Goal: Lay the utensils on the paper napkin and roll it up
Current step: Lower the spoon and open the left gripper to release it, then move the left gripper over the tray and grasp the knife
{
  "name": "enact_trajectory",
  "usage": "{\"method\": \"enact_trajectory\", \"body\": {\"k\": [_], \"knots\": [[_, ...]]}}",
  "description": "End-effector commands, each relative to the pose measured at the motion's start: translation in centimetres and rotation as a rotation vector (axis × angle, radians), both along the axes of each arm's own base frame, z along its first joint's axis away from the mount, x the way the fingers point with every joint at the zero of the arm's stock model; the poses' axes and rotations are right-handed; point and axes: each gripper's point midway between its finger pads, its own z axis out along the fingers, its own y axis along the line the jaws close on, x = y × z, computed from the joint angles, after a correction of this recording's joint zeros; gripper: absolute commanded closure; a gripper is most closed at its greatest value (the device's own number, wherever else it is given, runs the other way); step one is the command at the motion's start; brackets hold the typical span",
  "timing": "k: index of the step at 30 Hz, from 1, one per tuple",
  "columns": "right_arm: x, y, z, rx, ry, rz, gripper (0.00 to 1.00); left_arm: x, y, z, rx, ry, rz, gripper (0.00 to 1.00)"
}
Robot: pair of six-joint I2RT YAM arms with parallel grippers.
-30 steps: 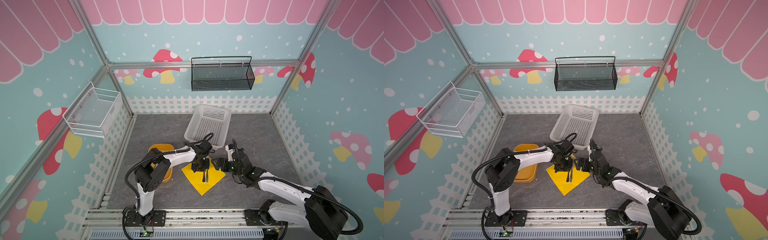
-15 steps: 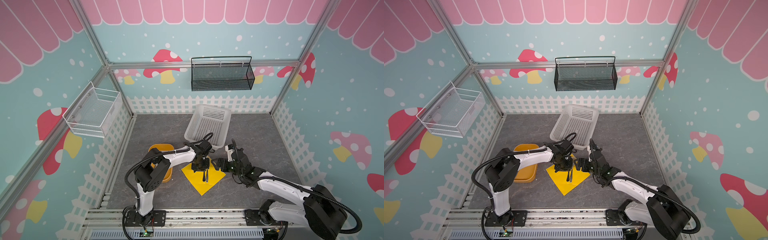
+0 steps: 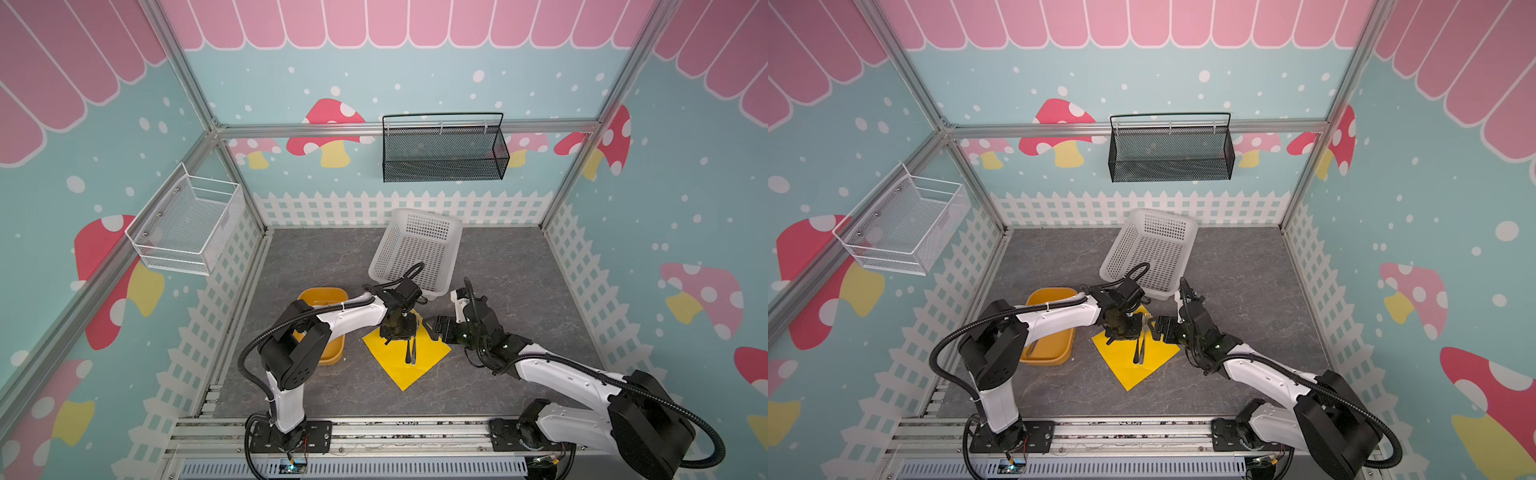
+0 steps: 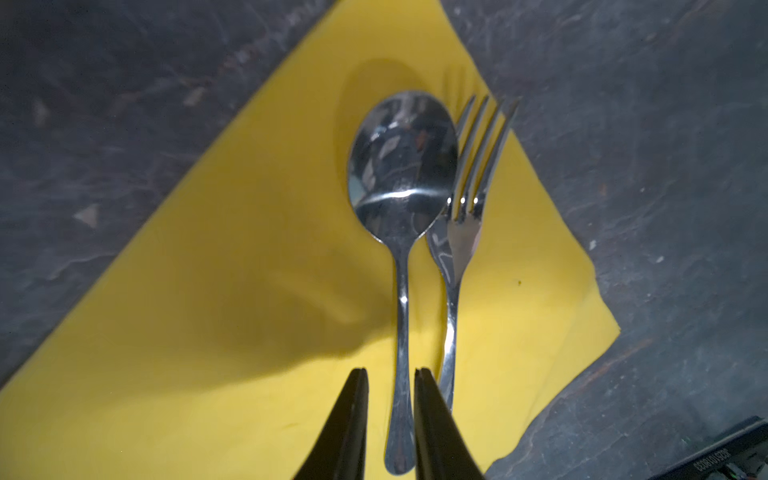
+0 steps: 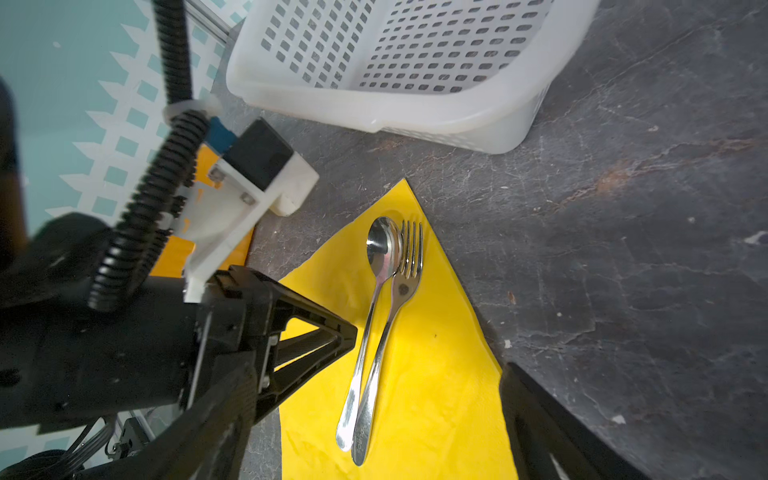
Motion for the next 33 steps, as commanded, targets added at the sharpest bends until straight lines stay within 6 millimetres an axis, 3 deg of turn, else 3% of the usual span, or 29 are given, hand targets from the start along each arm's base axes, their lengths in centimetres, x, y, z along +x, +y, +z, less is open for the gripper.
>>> {"method": "enact_trajectory", "body": {"k": [1,5,10,17,22,28,33], "knots": [[0.8,0.7,3.0,0.059,-0.089,0.009,0.07,1.4,1.1,2.9,-0.010,-0.142,0.062,0.72],[1.0,1.6,5.1,0.112,-0.156,0.050,0.07,2.1,3.0,4.8,-0.006,-0.240,0.122,0.69],[0.6,3.7,6.6,0.155,-0.200,0.174,0.08,2.8,7.3,6.0,-0.002,-0.284,0.225,0.68],[0.0,6.7,8.0,0.162,-0.251,0.311,0.09,2.6,14.2,5.6,-0.018,-0.257,0.369,0.66],[-0.3,9.5,8.3,0.137,-0.268,0.405,0.10,1.6,18.2,4.0,-0.019,-0.187,0.461,0.66],[-0.3,11.9,7.7,0.140,-0.236,0.484,0.10,-0.1,19.4,2.0,-0.005,-0.121,0.514,0.66],[-0.2,12.6,7.1,0.139,-0.215,0.507,0.10,-0.8,18.3,1.9,-0.084,-0.090,0.521,0.64]]}}
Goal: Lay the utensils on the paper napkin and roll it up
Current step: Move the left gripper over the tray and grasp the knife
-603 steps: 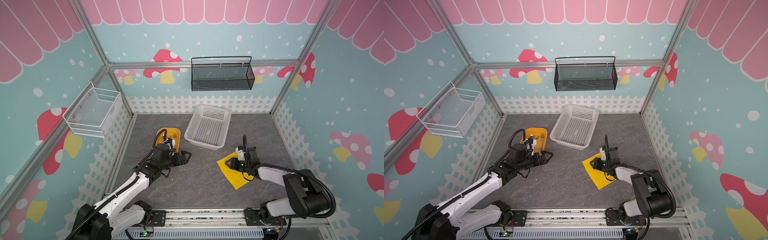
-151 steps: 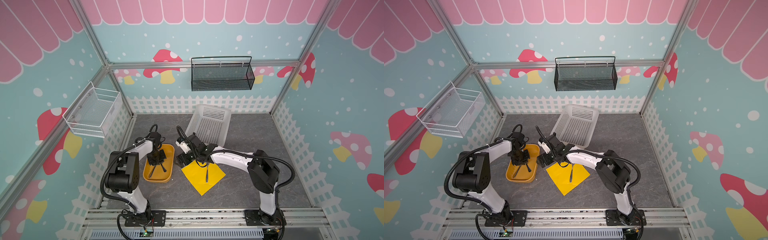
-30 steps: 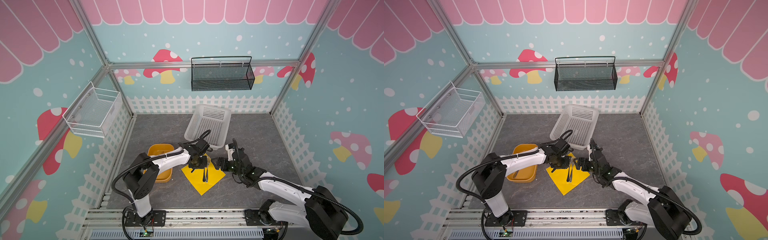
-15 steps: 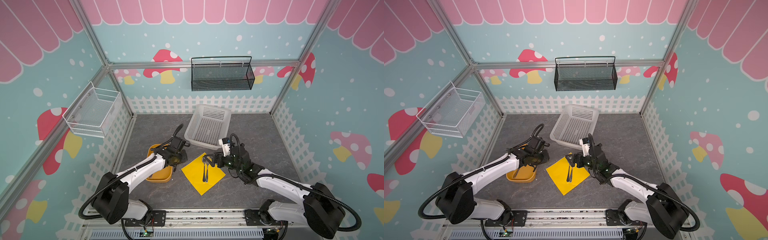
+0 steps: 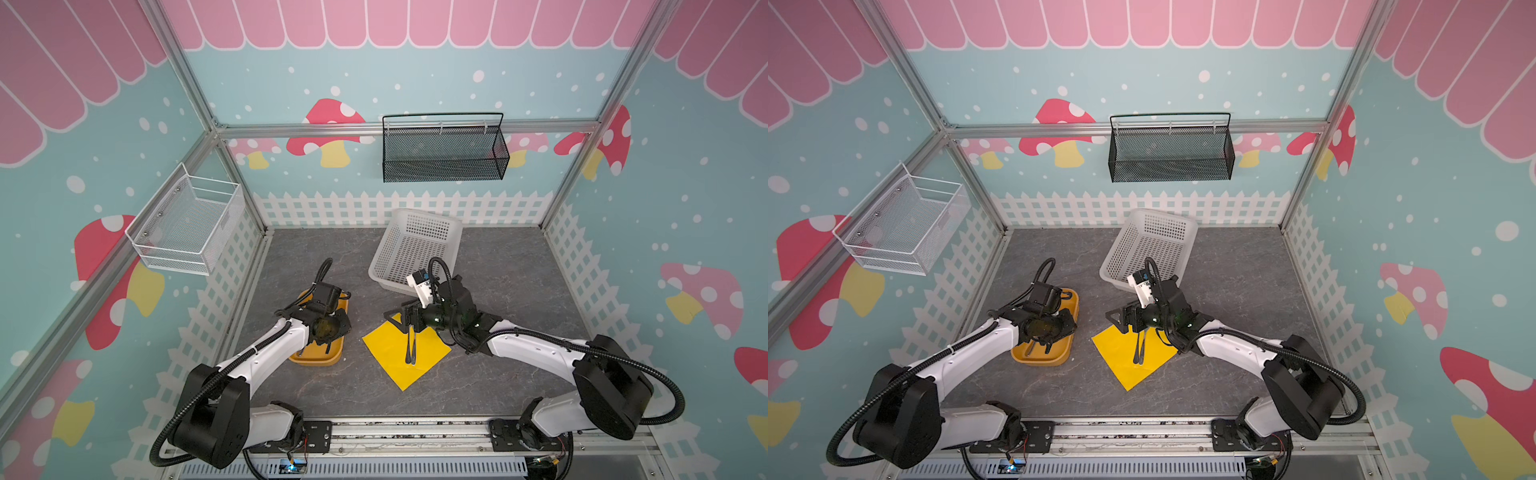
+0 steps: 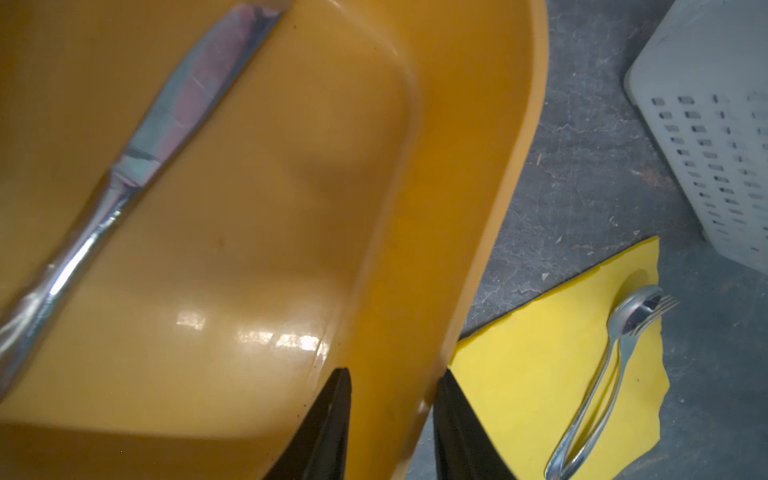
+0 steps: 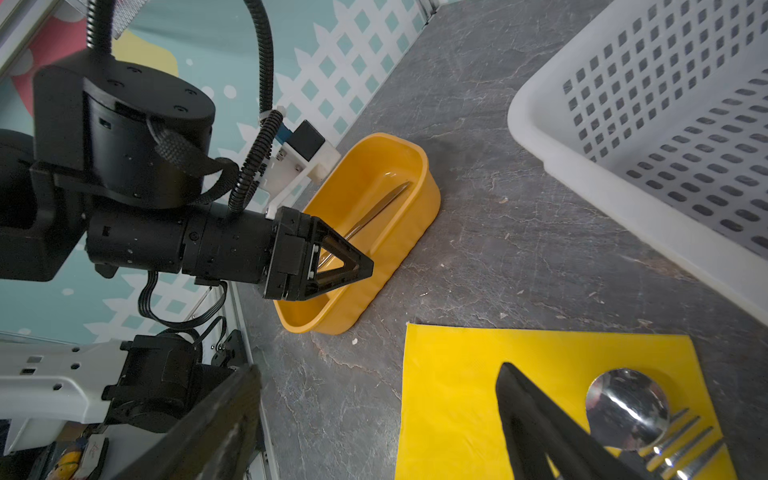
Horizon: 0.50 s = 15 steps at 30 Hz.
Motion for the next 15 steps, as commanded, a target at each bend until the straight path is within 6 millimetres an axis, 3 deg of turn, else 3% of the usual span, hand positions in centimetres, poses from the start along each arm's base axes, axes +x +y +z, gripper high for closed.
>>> {"method": "enact_trajectory", "body": {"k": [1,5,15], "knots": [[-0.3,0.9,0.5,0.007,-0.017,0.046,0.10,-1.2,-1.1,-0.3,-0.095,0.036,0.009,0.64],[-0.2,1.1,0.2,0.004,-0.005,0.047,0.10,-0.9,-2.5,0.1,-0.191,0.015,0.026,0.63],[-0.2,1.0,-0.2,-0.005,0.005,0.041,0.10,2.1,-3.5,0.8,-0.232,-0.022,0.059,0.63]]}}
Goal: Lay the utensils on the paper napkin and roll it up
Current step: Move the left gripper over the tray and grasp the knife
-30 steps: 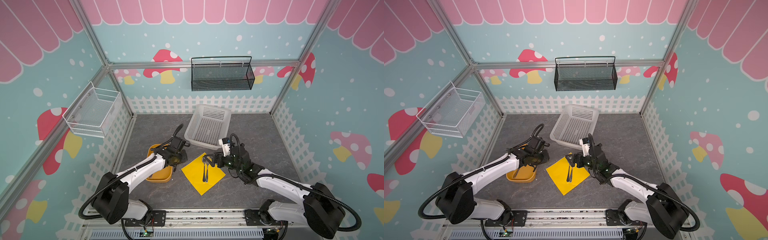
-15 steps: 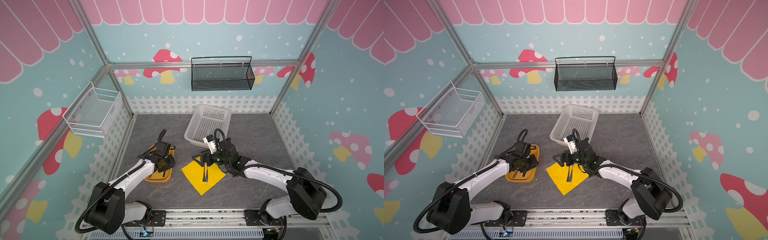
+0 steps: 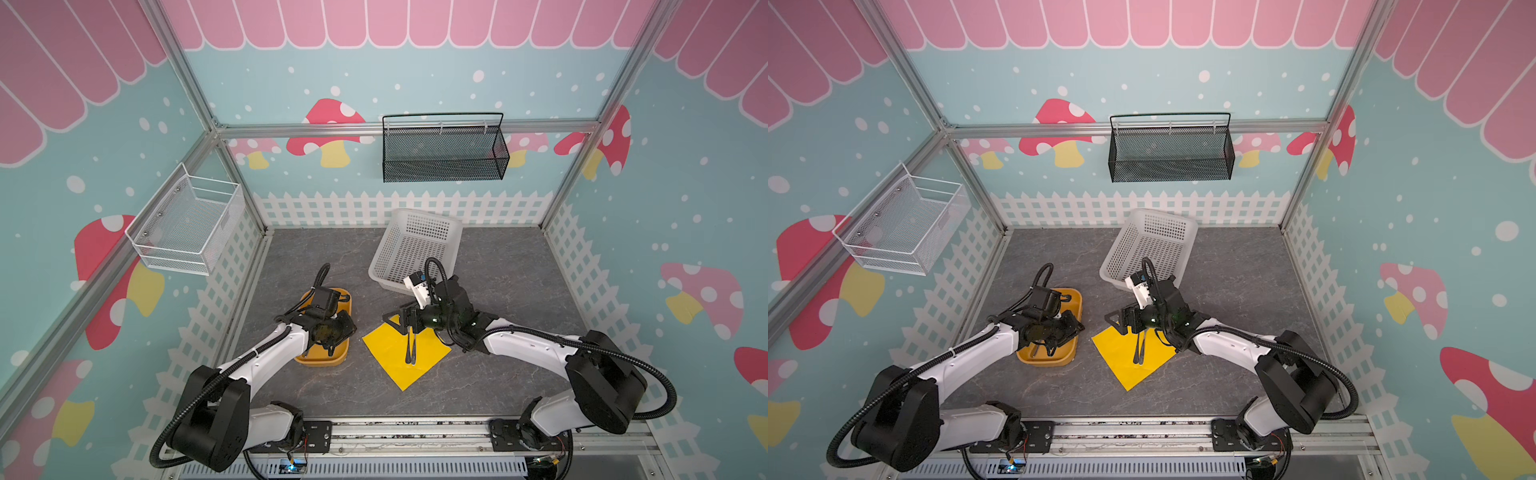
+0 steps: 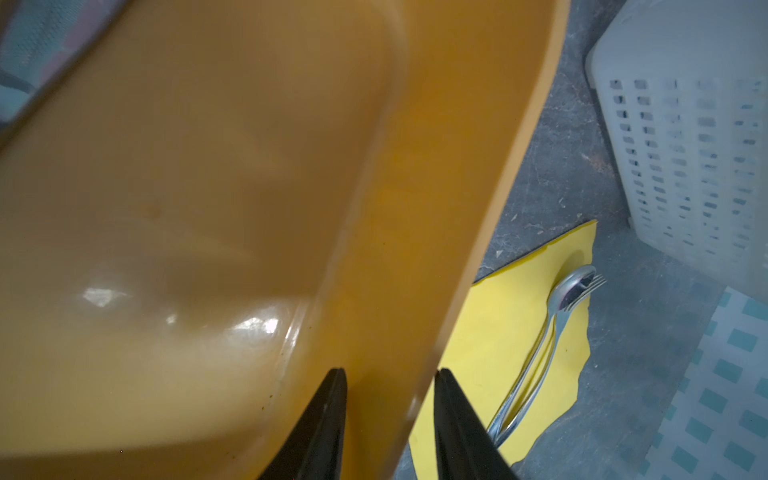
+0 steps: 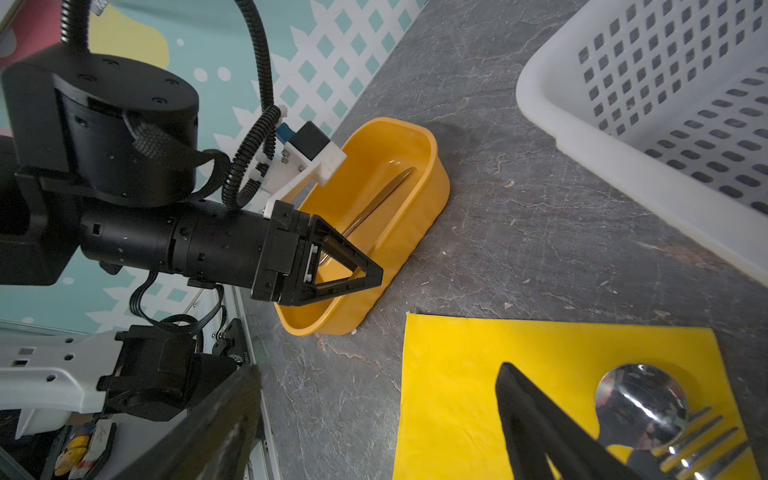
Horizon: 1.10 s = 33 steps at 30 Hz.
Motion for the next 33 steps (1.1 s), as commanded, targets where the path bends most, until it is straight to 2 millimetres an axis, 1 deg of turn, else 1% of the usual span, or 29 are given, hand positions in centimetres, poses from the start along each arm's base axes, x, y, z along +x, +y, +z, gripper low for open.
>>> {"method": "enact_trajectory", "body": {"k": [1,4,6,9,12,14,16,18,21,23,27,31,33], "knots": [[0.0,0.6,0.7,0.007,-0.020,0.018,0.10,2.4,-1.2,1.1,-0.053,-0.041,0.019,0.63],[0.1,0.6,0.6,0.002,-0.016,0.012,0.10,3.2,-1.7,1.5,-0.058,-0.041,-0.006,0.63],[0.1,0.6,0.6,-0.001,-0.017,0.011,0.10,3.4,-1.6,2.2,-0.040,-0.051,-0.020,0.62],[0.0,0.9,0.6,-0.002,-0.019,0.034,0.10,2.9,0.0,3.1,0.053,-0.067,-0.025,0.61],[-1.0,2.6,1.0,0.004,-0.025,0.124,0.10,2.1,2.5,3.5,0.149,-0.064,-0.018,0.60],[-1.8,3.9,0.8,-0.013,-0.038,0.173,0.10,1.5,4.1,3.0,0.157,-0.041,-0.014,0.60],[-2.4,5.2,0.2,-0.040,-0.037,0.213,0.10,0.9,5.5,2.2,0.175,-0.005,-0.029,0.60],[-2.6,6.3,-0.3,-0.071,-0.036,0.242,0.10,0.3,7.1,1.3,0.233,0.059,-0.049,0.60],[-3.1,7.5,-0.8,-0.103,-0.048,0.285,0.10,-0.3,8.9,0.3,0.328,0.156,-0.069,0.60],[-3.3,8.0,-0.9,-0.106,-0.047,0.306,0.10,-0.2,9.3,-0.2,0.358,0.184,-0.080,0.60],[-3.7,8.6,-0.8,-0.093,-0.045,0.342,0.10,0.5,9.8,-1.1,0.390,0.200,-0.075,0.60],[-3.7,8.6,-1.1,-0.101,-0.040,0.341,0.10,0.9,10.7,-1.7,0.446,0.214,-0.083,0.59],[-3.5,8.4,-1.0,-0.104,-0.049,0.329,0.10,1.1,11.1,-2.2,0.458,0.233,-0.091,0.59]]}}
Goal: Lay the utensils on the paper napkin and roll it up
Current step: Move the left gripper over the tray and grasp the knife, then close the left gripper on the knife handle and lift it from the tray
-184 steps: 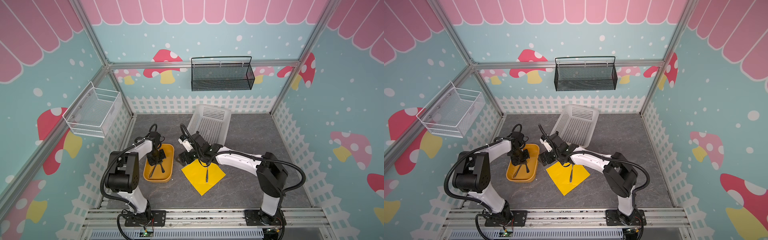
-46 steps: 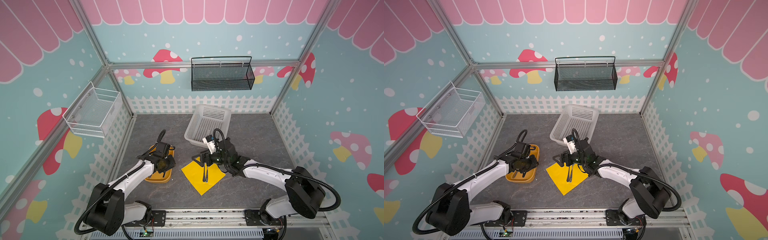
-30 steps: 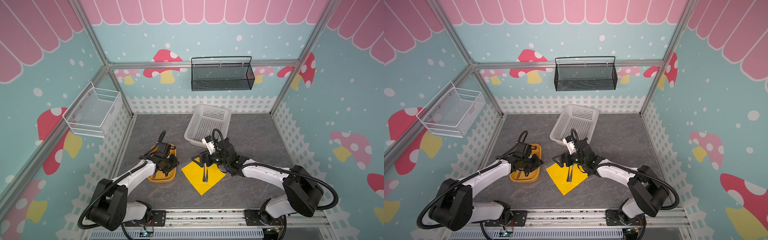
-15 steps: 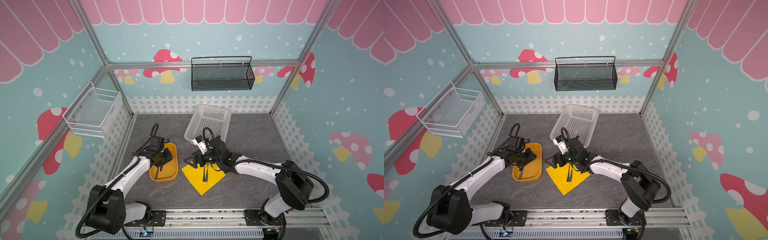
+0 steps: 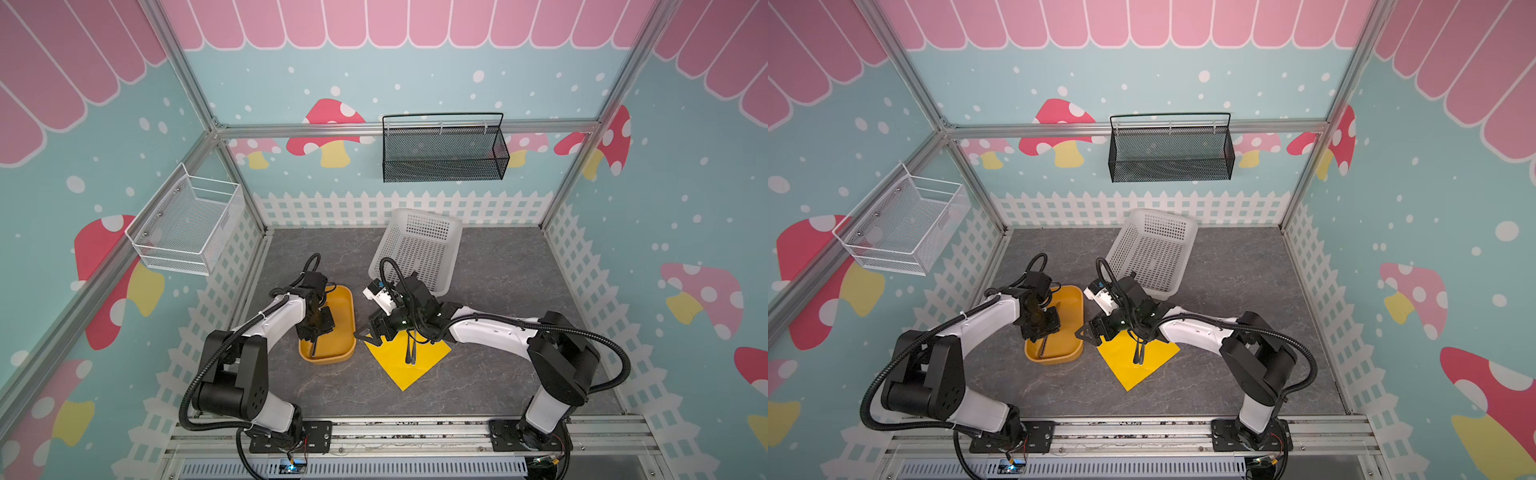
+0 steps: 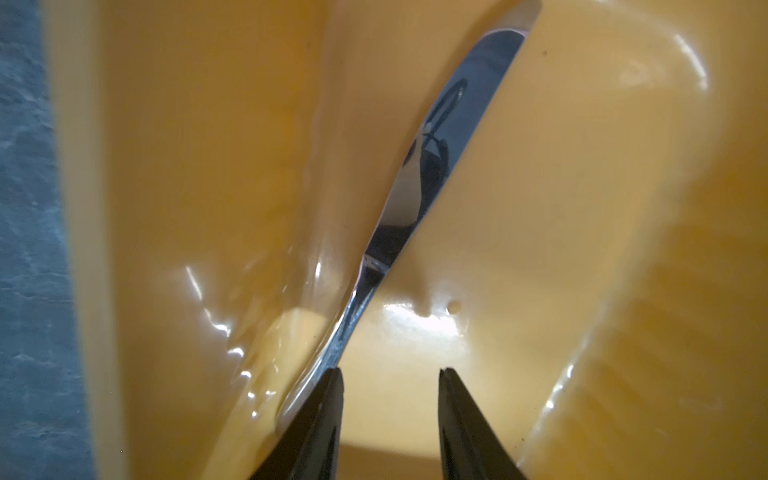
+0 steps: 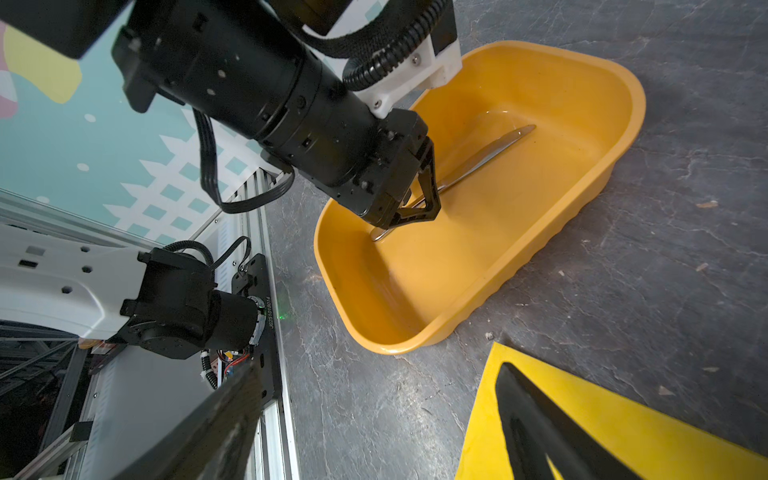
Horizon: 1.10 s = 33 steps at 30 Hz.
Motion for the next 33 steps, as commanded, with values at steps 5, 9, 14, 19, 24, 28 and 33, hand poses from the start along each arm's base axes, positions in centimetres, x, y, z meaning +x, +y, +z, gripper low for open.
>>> {"method": "enact_trajectory", "body": {"k": [5,9,14,19,24,28,33], "knots": [[0.0,0.0,1.2,0.013,-0.065,0.007,0.10,1.3,1.5,-0.9,0.069,0.038,-0.026,0.59],[-0.1,-0.4,0.8,0.008,-0.071,-0.005,0.10,1.0,1.3,-2.1,0.062,0.079,-0.030,0.59],[0.2,-0.5,1.0,0.007,-0.083,-0.018,0.10,0.8,0.8,-2.7,0.028,0.087,-0.019,0.60],[1.0,-1.5,1.2,-0.007,-0.120,-0.082,0.10,0.3,0.3,-2.7,-0.003,0.086,-0.010,0.71],[1.2,-1.5,1.2,-0.014,-0.122,-0.094,0.10,0.6,-0.2,-2.4,-0.034,0.068,-0.002,0.85],[1.2,-1.4,1.0,-0.014,-0.109,-0.095,0.10,0.8,-0.2,-2.3,-0.038,0.064,0.001,0.87],[1.3,-1.4,1.2,-0.013,-0.112,-0.099,0.10,0.5,-0.4,-2.1,-0.055,0.077,-0.005,0.75]]}}
